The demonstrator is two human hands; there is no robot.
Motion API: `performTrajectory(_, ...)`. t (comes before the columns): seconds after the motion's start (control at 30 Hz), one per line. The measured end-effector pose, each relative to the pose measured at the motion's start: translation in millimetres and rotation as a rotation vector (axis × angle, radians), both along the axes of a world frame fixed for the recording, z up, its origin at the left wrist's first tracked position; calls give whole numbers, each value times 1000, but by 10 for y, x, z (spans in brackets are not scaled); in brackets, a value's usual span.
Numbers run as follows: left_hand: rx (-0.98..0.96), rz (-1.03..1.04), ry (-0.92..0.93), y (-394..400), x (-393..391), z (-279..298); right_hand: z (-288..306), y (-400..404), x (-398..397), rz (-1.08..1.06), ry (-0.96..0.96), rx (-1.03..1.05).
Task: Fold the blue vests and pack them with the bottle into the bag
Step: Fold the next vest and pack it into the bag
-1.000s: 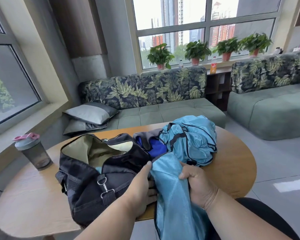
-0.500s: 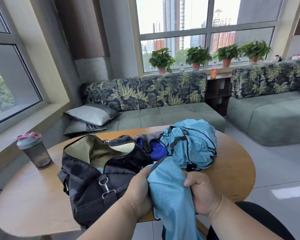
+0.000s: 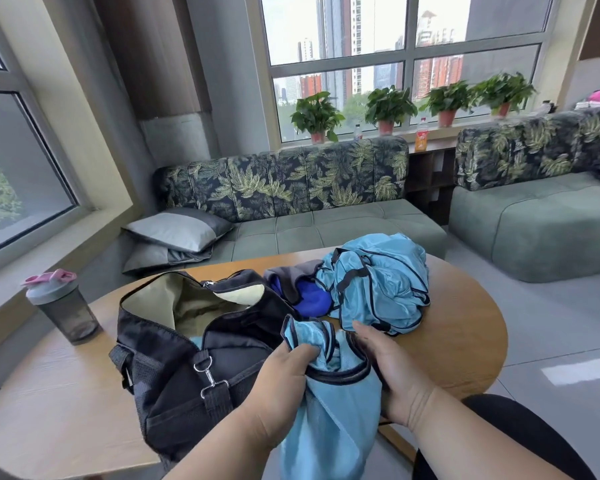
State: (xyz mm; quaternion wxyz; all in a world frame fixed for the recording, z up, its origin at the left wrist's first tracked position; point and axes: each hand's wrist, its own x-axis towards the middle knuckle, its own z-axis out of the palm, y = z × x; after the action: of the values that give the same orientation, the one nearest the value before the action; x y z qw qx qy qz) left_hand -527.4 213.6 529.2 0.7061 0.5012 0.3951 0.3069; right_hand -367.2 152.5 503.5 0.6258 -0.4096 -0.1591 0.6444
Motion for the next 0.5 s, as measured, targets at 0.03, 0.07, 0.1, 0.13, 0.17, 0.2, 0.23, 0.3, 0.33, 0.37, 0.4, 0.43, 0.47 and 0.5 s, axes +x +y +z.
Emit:
performTrajectory(0.03, 3, -2, 4, 3, -5, -10, -12, 2, 8, -5, 12, -1)
performTrajectory(0.07, 5, -8, 12, -4, -10, -10, -24, 8, 12, -16, 15, -8)
performTrajectory(0.1, 5, -13, 18, -17, -15, -2, -32, 10, 19, -22, 14, -13)
performTrajectory(0.13, 2, -17, 24, -24, -16, -2, -38, 15, 22, -29, 7, -14)
performTrajectory(0.17, -3, -20, 30, -31, -19, 0, -45, 22, 23, -36, -1, -15)
performTrajectory(0.2, -8, -23, 31, -37, -20, 10, -55, 31, 22, -38, -10, -14)
performTrajectory(0.23, -12, -22, 35, -40, -20, 20, -65, 37, 19, -46, -16, -17)
performTrajectory(0.3, -11, -26, 50, -39, -26, 26, -106, 62, 39, -75, -9, -20)
performTrajectory(0.33, -6, -31, 59, -41, -29, 30, -119, 70, 54, -100, -3, -19)
performTrajectory(0.37, 1, -37, 67, -41, -37, 30, -131, 81, 70, -126, 9, -10)
performTrajectory(0.4, 11, -41, 76, -38, -44, 26, -146, 97, 95, -156, 24, 6)
performTrajectory(0.43, 25, -41, 90, -36, -53, 19, -155, 108, 117, -188, 33, 21)
performTrajectory(0.47, 43, -44, 106, -36, -62, 10, -160, 118, 138, -221, 36, 38)
performTrajectory(0.5, 60, -42, 134, -28, -72, -11, -163, 129, 158, -250, 41, 57)
